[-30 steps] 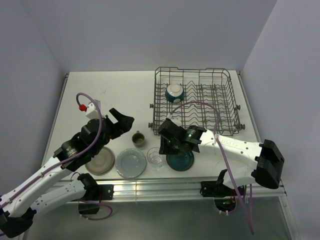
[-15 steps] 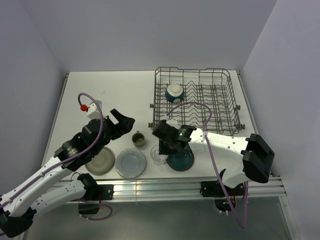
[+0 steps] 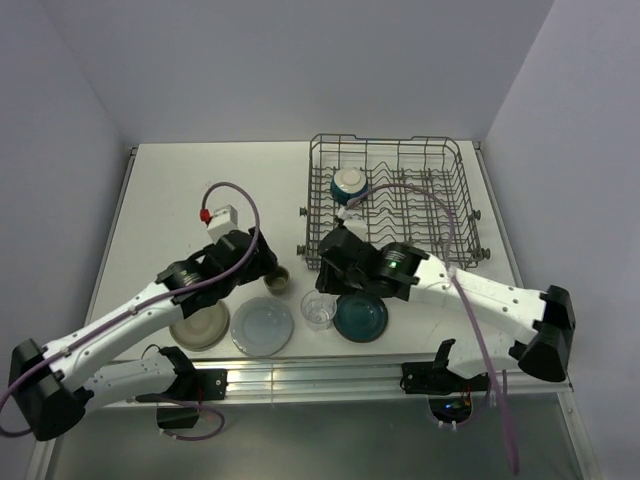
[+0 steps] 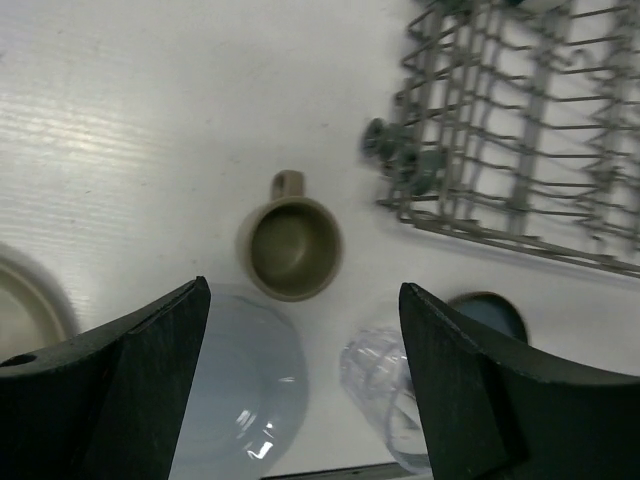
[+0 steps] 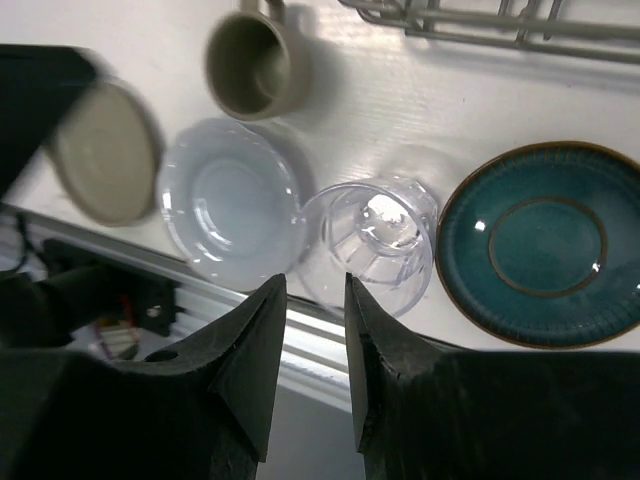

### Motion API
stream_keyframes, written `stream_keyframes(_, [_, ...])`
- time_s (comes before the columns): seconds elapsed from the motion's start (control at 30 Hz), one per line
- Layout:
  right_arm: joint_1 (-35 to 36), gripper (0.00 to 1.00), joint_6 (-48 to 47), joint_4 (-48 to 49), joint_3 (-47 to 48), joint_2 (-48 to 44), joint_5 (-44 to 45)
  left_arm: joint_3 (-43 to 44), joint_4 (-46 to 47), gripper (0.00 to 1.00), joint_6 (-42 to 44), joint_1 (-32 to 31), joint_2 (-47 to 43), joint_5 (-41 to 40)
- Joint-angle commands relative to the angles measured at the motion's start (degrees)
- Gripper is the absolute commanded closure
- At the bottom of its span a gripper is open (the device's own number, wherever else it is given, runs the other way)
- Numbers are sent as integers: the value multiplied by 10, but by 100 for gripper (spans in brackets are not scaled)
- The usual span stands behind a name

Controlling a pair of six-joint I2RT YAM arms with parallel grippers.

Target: Load the mixed dishes into the dish rack

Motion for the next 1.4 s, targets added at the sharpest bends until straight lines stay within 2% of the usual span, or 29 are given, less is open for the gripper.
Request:
stream_keyframes(0.0, [3,62,0,-49,34,-59,46,12,-35,18,-18,-2,40,-44])
stream_keyframes(0.1, [3,62,5,-69,36,-88,54,2,-19,20,-23,2,77,-50])
stream_keyframes(0.33, [4,61,20,-108,18,-189,82,-15,16,37,-20,12,143,-39])
stream_keyframes(0.5, [3,61,31,-127,14,-240,96,-24,41,45,-12,18,179,-15])
stream_keyframes(0.87, [2,61,33,-127,2,-247,88,-36,75,55,1,23,237,5])
stream_keyframes(0.9, [2,61,34,-126,1,-246,86,-38,80,60,3,25,238,8])
stream_keyframes(0.97, [2,61,33,-125,1,-245,86,-44,85,67,4,29,238,12])
stream_keyframes(1.0, [2,60,33,-124,1,-245,84,-45,92,75,6,31,234,16])
stream_keyframes(1.03, [2,60,33,-123,1,-245,83,-48,95,79,7,33,226,19])
stream_keyframes(1.17, [2,60,33,-121,0,-245,82,-59,108,90,26,56,208,42])
stream_keyframes(1.2, [2,60,33,-120,-1,-246,81,-59,107,97,30,65,204,44])
stream_keyframes(1.3, [2,59,29,-110,-4,-247,76,-55,82,100,37,79,168,52])
stream_keyframes(1.37, [3,57,26,-93,-7,-250,66,-45,46,100,39,78,109,44])
